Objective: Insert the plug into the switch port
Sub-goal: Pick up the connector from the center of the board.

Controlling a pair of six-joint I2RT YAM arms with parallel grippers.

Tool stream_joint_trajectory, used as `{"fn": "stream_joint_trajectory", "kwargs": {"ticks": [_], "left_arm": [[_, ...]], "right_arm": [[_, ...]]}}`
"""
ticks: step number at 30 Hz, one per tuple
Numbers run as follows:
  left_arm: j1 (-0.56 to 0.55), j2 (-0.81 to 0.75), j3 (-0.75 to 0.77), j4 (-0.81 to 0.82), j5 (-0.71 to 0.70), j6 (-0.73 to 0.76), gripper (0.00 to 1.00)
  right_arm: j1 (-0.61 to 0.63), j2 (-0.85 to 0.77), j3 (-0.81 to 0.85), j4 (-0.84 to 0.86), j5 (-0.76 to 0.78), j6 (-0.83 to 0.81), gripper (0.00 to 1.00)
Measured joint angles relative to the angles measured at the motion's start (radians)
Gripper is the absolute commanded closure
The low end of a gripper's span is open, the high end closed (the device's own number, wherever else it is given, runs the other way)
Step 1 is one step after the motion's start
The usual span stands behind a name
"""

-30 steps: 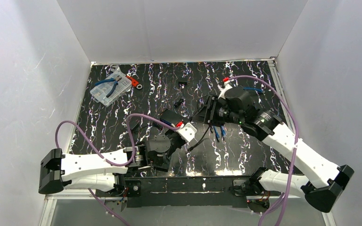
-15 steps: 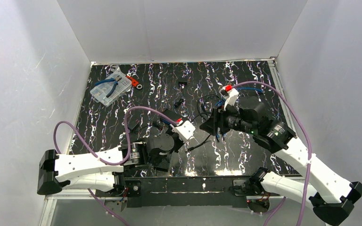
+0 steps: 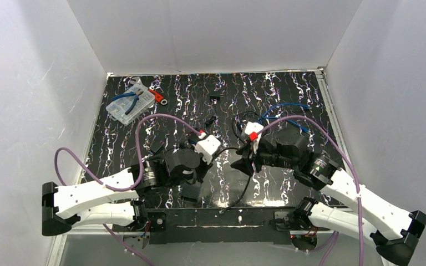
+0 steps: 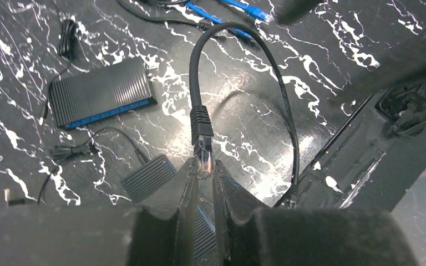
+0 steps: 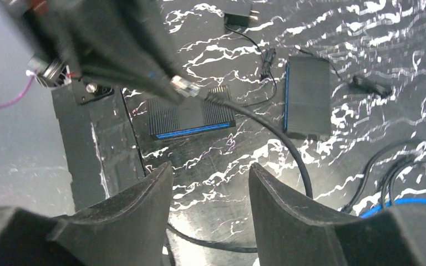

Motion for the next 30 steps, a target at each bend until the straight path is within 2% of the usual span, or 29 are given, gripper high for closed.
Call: {"fn": "stream_joint_trajectory", "kwargs": {"ticks": [6, 10, 15, 20, 30], "left_arm": [[0.149, -0.054, 0.0, -0.061, 0.19, -0.09, 1.0], [0.2, -0.077, 0.002, -0.094, 0.318, -0.134, 1.0], [0.237, -0.08, 0.009, -0.135, 0.476, -0.186, 1.0], [0.272, -0.105, 0.009, -0.151, 0.602, -0.243, 1.0], [0.315, -0.14, -0.023, -0.146, 0.745, -0.351, 1.0]], "right_arm": [[0.13, -0.05, -0.063, 0.078, 0.043, -0.183, 0.42], [0.246, -0.071, -0.109, 0.138, 0.126, -0.32, 0.43], [0.358, -0.059, -0.148, 0.22, 0.25, -0.486, 0.44], [0.417, -0.037, -0.163, 0.309, 0.312, -0.602, 0.46], [0.558, -0.004, -0.214, 0.386, 0.422, -0.739, 0.5]]}}
